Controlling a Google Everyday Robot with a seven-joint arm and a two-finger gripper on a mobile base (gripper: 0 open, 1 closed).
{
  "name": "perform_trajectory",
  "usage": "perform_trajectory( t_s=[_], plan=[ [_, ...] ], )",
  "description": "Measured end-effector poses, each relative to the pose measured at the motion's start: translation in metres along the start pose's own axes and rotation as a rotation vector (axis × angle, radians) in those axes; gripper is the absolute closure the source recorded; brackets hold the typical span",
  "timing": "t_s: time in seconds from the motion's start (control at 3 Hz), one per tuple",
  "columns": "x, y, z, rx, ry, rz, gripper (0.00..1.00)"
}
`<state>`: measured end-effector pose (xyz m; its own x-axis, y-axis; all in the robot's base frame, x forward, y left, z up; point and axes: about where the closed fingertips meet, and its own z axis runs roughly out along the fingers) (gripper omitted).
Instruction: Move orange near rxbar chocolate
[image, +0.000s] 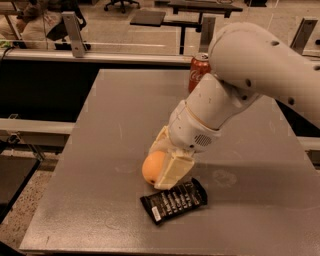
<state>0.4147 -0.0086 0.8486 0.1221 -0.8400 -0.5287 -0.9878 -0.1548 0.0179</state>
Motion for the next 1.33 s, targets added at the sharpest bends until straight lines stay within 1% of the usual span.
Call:
perform_trajectory(
  t_s=[0.33,0.67,1.0,1.33],
  plan=[
    [0.004,0.003,0.002,-0.002,0.007,-0.003,0.59],
    [0.006,0.003,0.002,0.001,0.003,-0.004,0.29],
    [0.007,0.001,-0.001,0.002,-0.003,-0.001,0.05],
    [0.006,-0.004,-0.014,-0.003,-0.026,0.007,0.00]
  ],
)
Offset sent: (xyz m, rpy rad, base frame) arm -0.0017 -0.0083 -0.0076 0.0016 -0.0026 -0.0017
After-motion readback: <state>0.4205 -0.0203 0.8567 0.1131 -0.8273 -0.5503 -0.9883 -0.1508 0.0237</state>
